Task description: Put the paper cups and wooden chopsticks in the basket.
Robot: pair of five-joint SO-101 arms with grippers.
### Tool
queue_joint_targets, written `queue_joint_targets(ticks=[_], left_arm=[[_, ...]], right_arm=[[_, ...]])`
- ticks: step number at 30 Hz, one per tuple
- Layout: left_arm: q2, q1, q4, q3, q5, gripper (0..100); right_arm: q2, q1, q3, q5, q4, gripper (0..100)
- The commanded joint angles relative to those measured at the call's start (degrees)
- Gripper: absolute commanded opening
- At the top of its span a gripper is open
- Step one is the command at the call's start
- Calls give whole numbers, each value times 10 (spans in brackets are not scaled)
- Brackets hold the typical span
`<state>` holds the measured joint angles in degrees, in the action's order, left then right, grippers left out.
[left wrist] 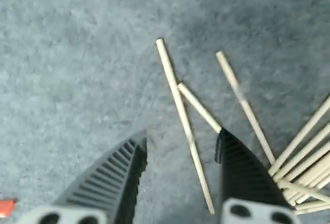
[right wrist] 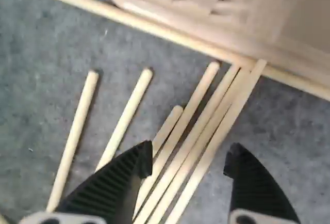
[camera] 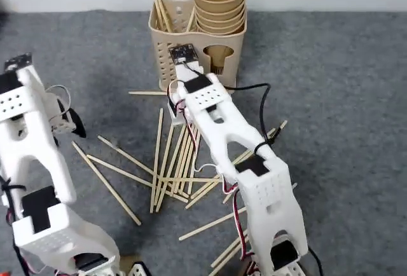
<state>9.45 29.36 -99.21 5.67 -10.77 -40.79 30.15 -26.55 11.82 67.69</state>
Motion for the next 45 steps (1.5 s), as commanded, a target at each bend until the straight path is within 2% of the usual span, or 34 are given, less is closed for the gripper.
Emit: queue_joint_targets(ticks=[1, 4, 9, 15, 20, 45], left_arm=[[-26, 8, -12, 0, -4, 206], [-26, 4, -12, 0, -4, 206], [-26, 4, -12, 0, -4, 206], [-26, 4, -12, 0, -4, 206], [-26, 4, -12, 0, -4, 206], [-26, 8, -12, 0, -4, 206]], right_arm=[[0, 16, -45, 4, 10, 228], [2, 49, -42, 6, 22, 227], [22, 112, -43, 69, 133, 229], [35, 87, -42, 76, 159, 230], [46, 79, -42, 76, 227, 230], [-20, 142, -42, 77, 192, 226]])
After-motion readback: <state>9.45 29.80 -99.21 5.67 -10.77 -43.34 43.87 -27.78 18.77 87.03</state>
